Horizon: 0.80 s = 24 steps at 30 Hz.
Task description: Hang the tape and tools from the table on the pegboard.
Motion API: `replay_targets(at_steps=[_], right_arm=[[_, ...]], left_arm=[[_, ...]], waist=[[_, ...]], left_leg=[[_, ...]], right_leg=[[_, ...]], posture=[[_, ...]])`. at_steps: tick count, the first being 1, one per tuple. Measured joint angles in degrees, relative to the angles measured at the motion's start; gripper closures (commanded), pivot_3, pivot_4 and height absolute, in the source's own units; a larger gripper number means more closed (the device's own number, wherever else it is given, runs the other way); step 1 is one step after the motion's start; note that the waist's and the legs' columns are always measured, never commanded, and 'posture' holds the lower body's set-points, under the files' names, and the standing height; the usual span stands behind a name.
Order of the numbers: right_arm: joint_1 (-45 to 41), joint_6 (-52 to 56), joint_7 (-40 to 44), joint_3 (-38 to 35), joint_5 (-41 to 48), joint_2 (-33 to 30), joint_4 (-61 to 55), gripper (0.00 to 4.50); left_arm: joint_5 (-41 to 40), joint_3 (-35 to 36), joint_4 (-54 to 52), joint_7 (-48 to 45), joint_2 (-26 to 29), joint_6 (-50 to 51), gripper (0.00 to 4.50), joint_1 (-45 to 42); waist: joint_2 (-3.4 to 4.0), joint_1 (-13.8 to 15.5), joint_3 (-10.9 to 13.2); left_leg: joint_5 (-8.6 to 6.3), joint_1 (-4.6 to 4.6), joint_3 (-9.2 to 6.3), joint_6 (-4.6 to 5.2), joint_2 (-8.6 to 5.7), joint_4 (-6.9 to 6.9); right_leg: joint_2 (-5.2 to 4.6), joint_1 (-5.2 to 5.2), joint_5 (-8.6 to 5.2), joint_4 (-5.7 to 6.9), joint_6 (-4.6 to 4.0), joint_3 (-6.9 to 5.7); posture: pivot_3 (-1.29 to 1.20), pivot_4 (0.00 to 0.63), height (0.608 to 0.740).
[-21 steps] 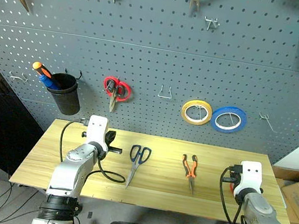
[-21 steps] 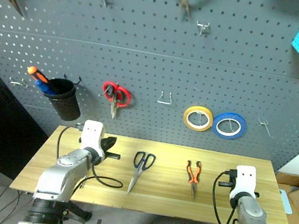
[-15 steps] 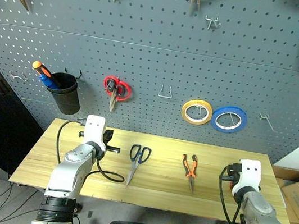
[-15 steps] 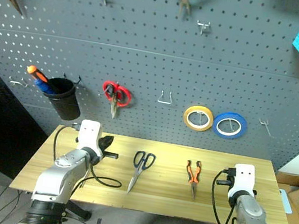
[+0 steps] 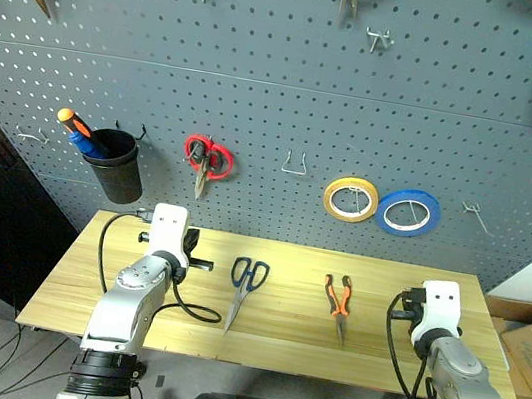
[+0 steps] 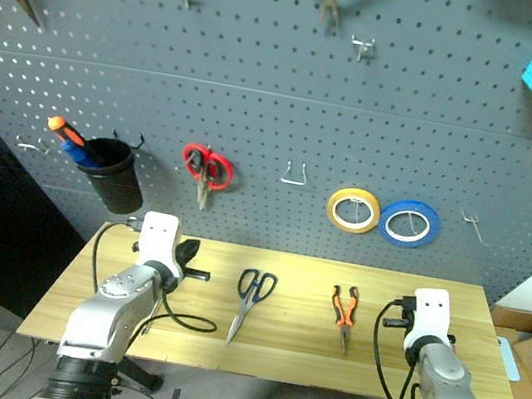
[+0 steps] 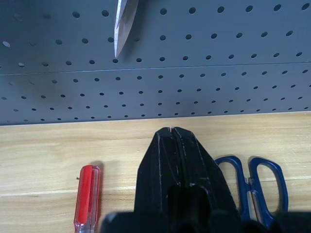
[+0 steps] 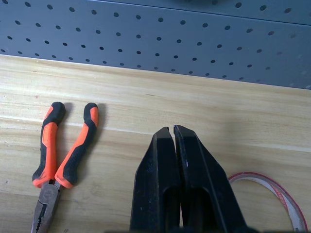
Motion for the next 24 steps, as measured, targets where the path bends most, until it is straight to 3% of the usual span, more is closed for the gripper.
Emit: replay_targets(at_steps=[11,12,14,24], right_arm=[[-0.2,1.6,1.1,0.1,0.0,-0.8,-0.2,4.45],[-0.2,2.4,1.9,0.1,0.1,-1.3,-0.7,4.29],[-0.1,4.0,3.5,0.5,0.6,-2.6,-1.8,3.86],[0.3,11.5,10.5,0.8,3.2,-9.6,-4.5,0.37]], left_arm=[[-0.5,-1.6,0.0,-2.3,-0.1,0.2,4.49,-0.5],[-1.6,-2.0,-0.4,-3.7,-0.1,1.4,4.33,-0.7],[-4.1,-3.0,-1.5,-6.7,-0.3,3.8,3.9,-0.8],[-10.0,-10.8,-2.9,-16.4,-1.2,9.4,0.4,-5.3]], waist=[[-0.01,0.0,0.3],[0.0,0.0,0.3],[-0.01,-0.1,0.4],[-0.03,-0.3,1.2]], left_leg=[[0.0,-0.02,0.0,0.0,-0.01,0.01],[0.0,-0.04,0.01,0.0,-0.01,0.01],[0.0,-0.08,0.0,0.0,-0.01,0.01],[0.0,-0.34,-0.02,0.01,-0.03,0.1]], right_leg=[[0.0,-0.01,0.0,0.0,0.0,0.0],[0.0,-0.01,0.0,0.0,0.0,-0.01],[0.0,-0.04,0.0,-0.01,0.0,-0.02],[0.0,-0.21,0.01,-0.02,0.02,-0.06]], posture=[[-0.01,0.088,0.74],[-0.01,0.088,0.74],[-0.01,0.093,0.74],[-0.04,0.112,0.74]])
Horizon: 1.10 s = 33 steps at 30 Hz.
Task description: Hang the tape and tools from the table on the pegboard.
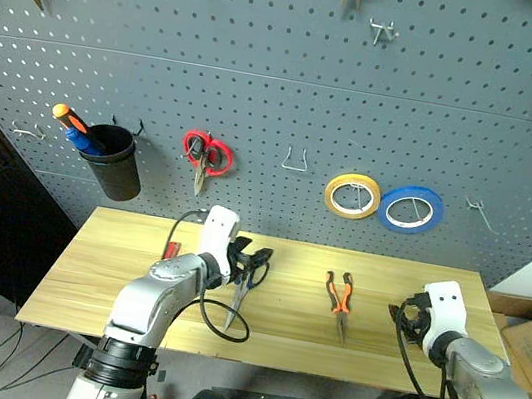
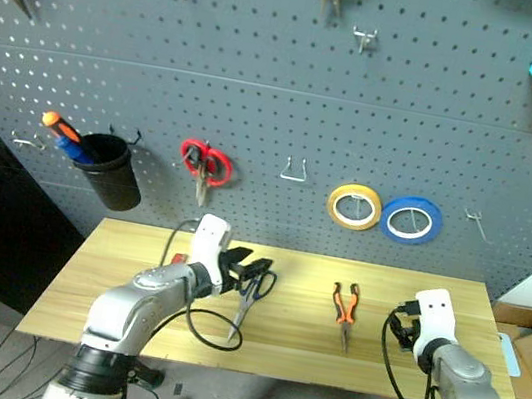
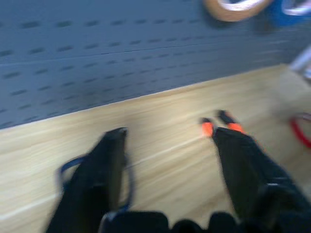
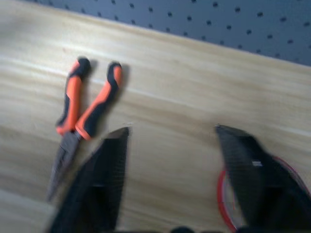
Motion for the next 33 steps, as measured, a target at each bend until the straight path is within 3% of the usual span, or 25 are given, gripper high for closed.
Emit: replay_targets(at_steps=[1,2,17,33], right_arm=[[-0.1,0.4,0.4,0.0,0.1,-0.4,0.1,0.04],[-0.2,1.1,0.6,0.0,0.1,-1.0,0.2,0.0],[-5.5,2.9,1.5,0.1,-1.8,-6.3,13.7,0.0],[-13.4,2.4,4.2,1.0,-2.5,-8.5,22.5,0.0]], left_arm=[[0.0,-0.6,0.6,0.0,-0.8,0.0,0.08,-0.5],[0.0,-1.4,1.4,0.0,-1.8,0.0,0.02,-1.0],[3.0,-13.6,14.5,-1.5,-12.4,-3.1,0.02,-7.9],[-2.7,-12.4,16.8,-4.2,-16.8,7.3,0.02,-9.6]], waist=[[-0.02,0.0,0.1],[-0.06,0.0,0.2],[-0.3,-2.0,5.5],[-0.4,-3.1,9.9]], left_leg=[[0.0,-0.03,0.0,0.01,0.0,0.01],[0.0,-0.04,0.0,0.01,0.0,0.02],[-0.04,-0.57,0.11,0.13,0.0,0.2],[-0.04,-1.19,0.16,0.14,0.08,0.35]], right_leg=[[0.0,-0.02,0.0,0.0,0.01,0.0],[0.0,-0.02,0.0,-0.01,0.01,0.0],[-0.02,-0.43,0.18,0.0,-0.01,0.07],[-0.07,-0.96,0.33,0.14,-0.11,0.08]], posture=[[-0.05,0.114,0.74],[-0.05,0.121,0.74],[-0.11,0.279,0.74],[-0.12,0.355,0.74]])
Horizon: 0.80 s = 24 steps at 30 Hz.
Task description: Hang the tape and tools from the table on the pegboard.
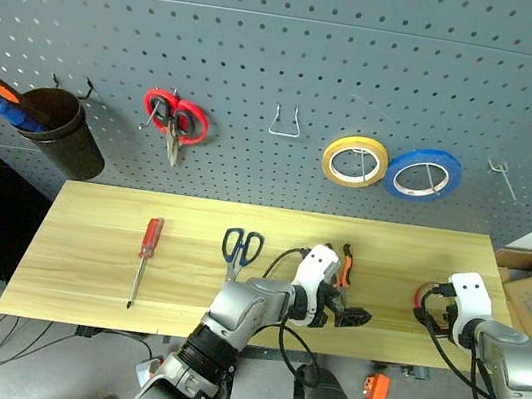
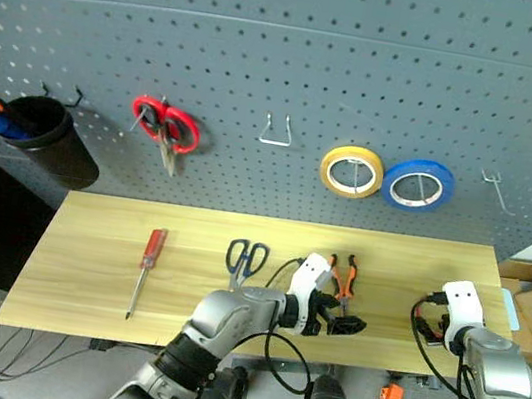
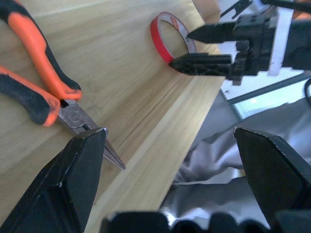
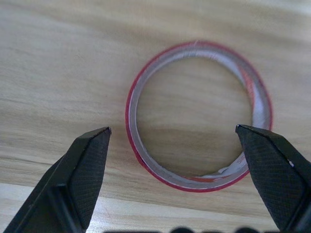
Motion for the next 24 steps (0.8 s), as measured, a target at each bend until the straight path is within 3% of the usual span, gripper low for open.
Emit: replay_targets(at_steps=[17,20,24], right_arm=[[-5.3,-3.9,2.3,2.2,0.2,1.4,6.3,0.0],[-5.4,-3.7,2.5,2.2,0.4,1.4,6.3,0.56],[-5.5,-3.3,2.8,2.1,0.6,1.5,6.3,1.8]], left_arm=[[-4.1,1.3,0.5,1.6,-3.2,6.5,0.02,-3.4],[-4.1,1.3,0.5,1.6,-3.2,6.5,0.0,-3.4],[-4.1,1.3,0.5,1.6,-3.2,6.7,0.0,-3.5]], waist=[[-0.81,-1.1,1.6],[-0.89,-1.1,1.7],[-0.92,-1.0,1.7]], left_leg=[[0.0,-0.01,0.02,0.0,0.02,0.09],[0.0,-0.02,0.01,0.0,0.04,0.08],[0.0,-0.04,0.0,0.0,0.05,0.09]], right_leg=[[0.0,0.02,0.08,-0.02,0.14,0.02],[0.0,0.02,0.08,-0.03,0.14,0.01],[-0.02,0.02,0.09,-0.05,0.15,0.01]], posture=[[-0.12,0.39,0.74],[-0.12,0.39,0.74],[-0.11,0.386,0.74]])
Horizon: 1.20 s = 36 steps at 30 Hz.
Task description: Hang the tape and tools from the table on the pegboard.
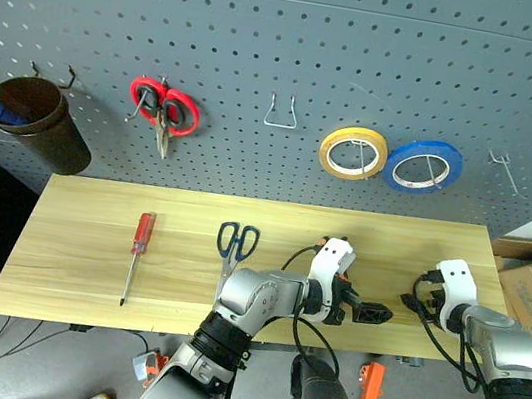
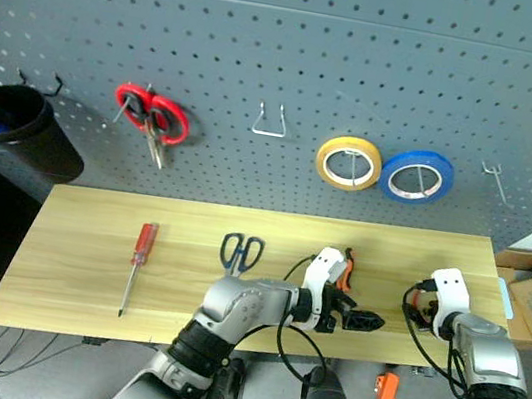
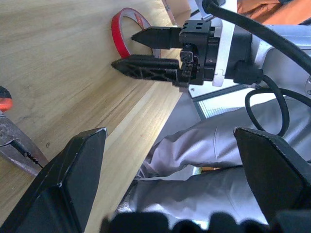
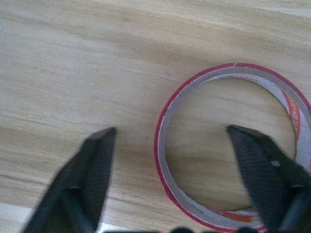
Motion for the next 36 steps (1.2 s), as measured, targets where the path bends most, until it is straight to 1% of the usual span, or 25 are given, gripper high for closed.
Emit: replay_targets(at_steps=[2,7,8,15,18,21,23,27,29,31,33,34,36], right_arm=[[-0.1,0.4,0.0,-0.1,0.0,0.1,0.0,2.54],[-0.5,0.8,0.0,0.0,0.0,0.2,0.0,4.09],[-0.6,0.8,0.1,0.0,0.0,0.2,0.0,4.46],[-1.1,1.7,-0.4,0.2,-0.1,0.2,-0.1,4.48],[0.7,1.9,-1.6,0.1,-0.3,0.2,-2.5,4.48],[3.1,2.0,-3.1,-0.3,-0.7,0.2,-5.3,4.48],[6.0,2.6,-4.5,-1.0,-1.2,0.2,-8.8,4.48],[10.9,3.0,-8.3,-2.7,-2.5,0.2,-16.1,4.48],[13.2,3.0,-10.7,-4.5,-3.1,0.3,-20.5,4.48],[16.0,3.3,-13.2,-7.9,-3.1,2.2,-26.1,4.48],[17.6,3.4,-14.6,-9.9,-2.9,4.1,-30.2,4.48],[18.4,3.6,-15.2,-10.7,-2.9,4.9,-31.7,4.48],[20.9,4.2,-16.7,-12.1,-3.0,6.3,-36.8,4.48]], left_arm=[[0.0,0.1,0.0,0.1,0.0,0.1,0.0,0.0],[-0.3,0.4,-0.6,0.7,-0.1,1.5,0.0,-0.2],[-0.5,0.4,-0.8,0.7,-0.2,1.7,0.0,-0.2],[-0.6,0.8,-1.1,1.3,-0.8,2.1,0.0,-1.1],[0.4,-0.4,-1.2,1.2,-0.7,-1.8,0.0,-1.4],[2.7,-2.4,-1.4,-0.2,-0.8,-10.1,0.0,-1.5],[3.4,-2.8,-1.7,-0.8,-1.0,-14.0,0.0,-1.7],[3.6,-3.1,-1.4,-1.9,-0.9,-15.2,0.0,-2.3],[3.5,-2.9,-1.4,-2.7,-0.8,-15.3,0.0,-2.4],[3.1,-2.6,-1.4,-4.0,-0.5,-15.0,0.0,-2.8],[2.9,-2.4,-1.5,-5.0,0.3,-14.9,0.0,-3.9],[2.7,-2.4,-1.7,-5.3,0.5,-14.9,0.0,-4.2],[1.9,-2.1,-2.7,-6.6,1.3,-13.4,0.0,-5.6]], waist=[[-0.01,0.0,0.0],[-0.01,0.0,0.0],[-0.01,0.0,0.0],[-0.01,0.0,0.0],[0.01,0.1,0.0],[0.11,0.2,-0.1],[0.25,0.4,-0.1],[0.65,0.1,-0.4],[1.01,-0.1,-0.6],[1.32,-0.3,-0.9],[1.49,-0.5,-1.1],[1.6,-0.6,-1.3],[1.93,-0.8,-1.7]], left_leg=[[0.0,0.0,0.0,0.0,0.0,0.0],[0.0,0.0,-0.01,0.0,0.0,0.0],[0.0,0.0,0.0,0.0,0.0,0.0],[0.0,0.0,0.0,0.0,0.0,0.0],[0.0,-0.04,-0.03,-0.01,0.01,-0.01],[0.02,-0.09,-0.03,-0.05,0.03,-0.01],[0.05,-0.18,-0.01,-0.11,0.01,0.0],[0.11,-0.39,0.14,-0.2,-0.05,0.0],[0.12,-0.56,0.19,-0.21,-0.05,0.02],[0.14,-0.78,0.23,-0.23,-0.04,0.07],[0.14,-0.78,0.27,-0.23,-0.07,0.15],[0.14,-0.78,0.27,-0.23,-0.07,0.17],[0.14,-0.82,0.28,-0.23,-0.07,0.29]], right_leg=[[0.0,0.0,0.0,0.0,0.0,0.0],[0.0,0.0,0.0,0.0,0.01,0.0],[0.0,0.0,0.0,-0.01,0.01,0.0],[0.0,-0.01,0.0,-0.02,0.02,0.0],[-0.02,-0.03,0.01,-0.03,0.02,-0.02],[-0.12,-0.07,0.01,-0.05,0.02,-0.02],[-0.17,-0.15,0.01,-0.06,0.03,-0.02],[-0.27,-0.46,0.05,-0.03,0.12,0.09],[-0.27,-0.67,0.07,0.0,0.14,0.11],[-0.24,-0.96,0.08,0.12,0.15,0.11],[-0.18,-0.96,0.1,0.15,0.15,0.11],[-0.18,-0.96,0.1,0.15,0.16,0.13],[-0.18,-0.96,0.12,0.2,0.18,0.15]], posture=[[-0.11,0.384,0.74],[-0.11,0.38,0.74],[-0.11,0.378,0.74],[-0.13,0.353,0.74],[-0.15,0.33,0.74],[-0.16,0.308,0.74],[-0.19,0.287,0.74],[-0.23,0.249,0.74],[-0.25,0.232,0.74],[-0.27,0.22,0.74],[-0.28,0.209,0.74],[-0.3,0.194,0.74],[-0.32,0.183,0.74]])
